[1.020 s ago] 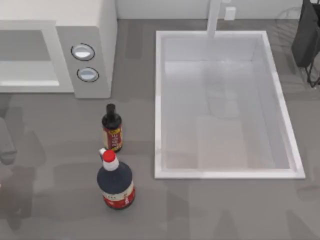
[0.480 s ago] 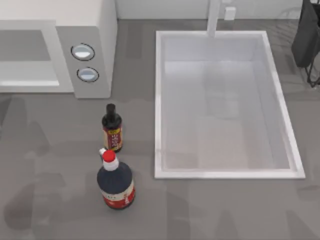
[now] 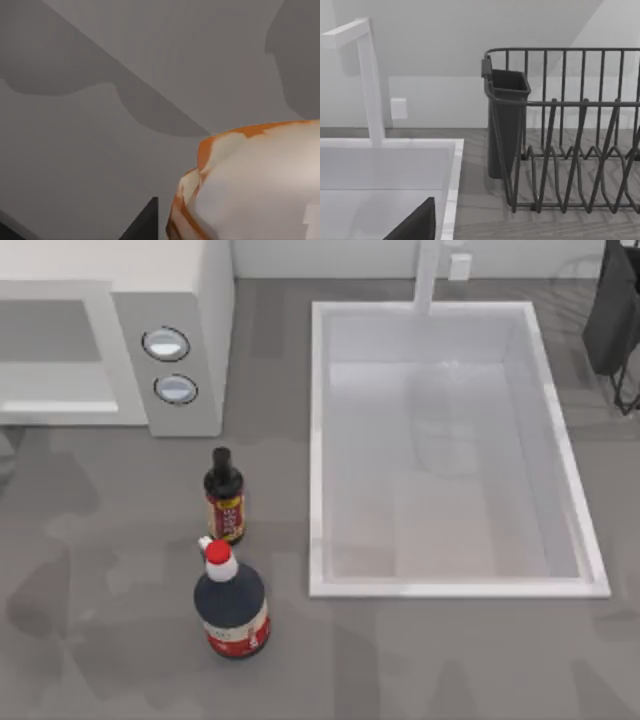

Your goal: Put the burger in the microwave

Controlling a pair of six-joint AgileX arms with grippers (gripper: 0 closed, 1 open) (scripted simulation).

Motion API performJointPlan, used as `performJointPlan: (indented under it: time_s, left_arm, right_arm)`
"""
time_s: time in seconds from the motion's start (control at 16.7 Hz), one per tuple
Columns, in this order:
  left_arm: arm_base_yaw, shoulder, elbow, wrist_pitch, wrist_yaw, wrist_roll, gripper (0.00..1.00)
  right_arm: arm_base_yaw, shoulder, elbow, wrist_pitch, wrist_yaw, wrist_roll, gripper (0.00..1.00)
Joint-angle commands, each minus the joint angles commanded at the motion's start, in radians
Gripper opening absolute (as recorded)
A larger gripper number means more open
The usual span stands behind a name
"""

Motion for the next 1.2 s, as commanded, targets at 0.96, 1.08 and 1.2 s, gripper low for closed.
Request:
performJointPlan:
  time_s: [0.96, 1.08, 1.2]
  left_arm:
    - [0.008, 0.503, -0.106, 1.538, 0.146, -0.861, 0.0]
    - [0.01, 0.535, -0.117, 1.649, 0.157, -0.939, 0.0]
    - [0.011, 0.554, -0.122, 1.719, 0.164, -0.991, 0.0]
  right_arm:
    - [0.0, 0.0, 0.0, 0.0, 0.0, 0.0, 1.0]
    - [0.0, 0.0, 0.0, 0.0, 0.0, 0.0, 1.0]
    - [0.0, 0.0, 0.0, 0.0, 0.0, 0.0, 1.0]
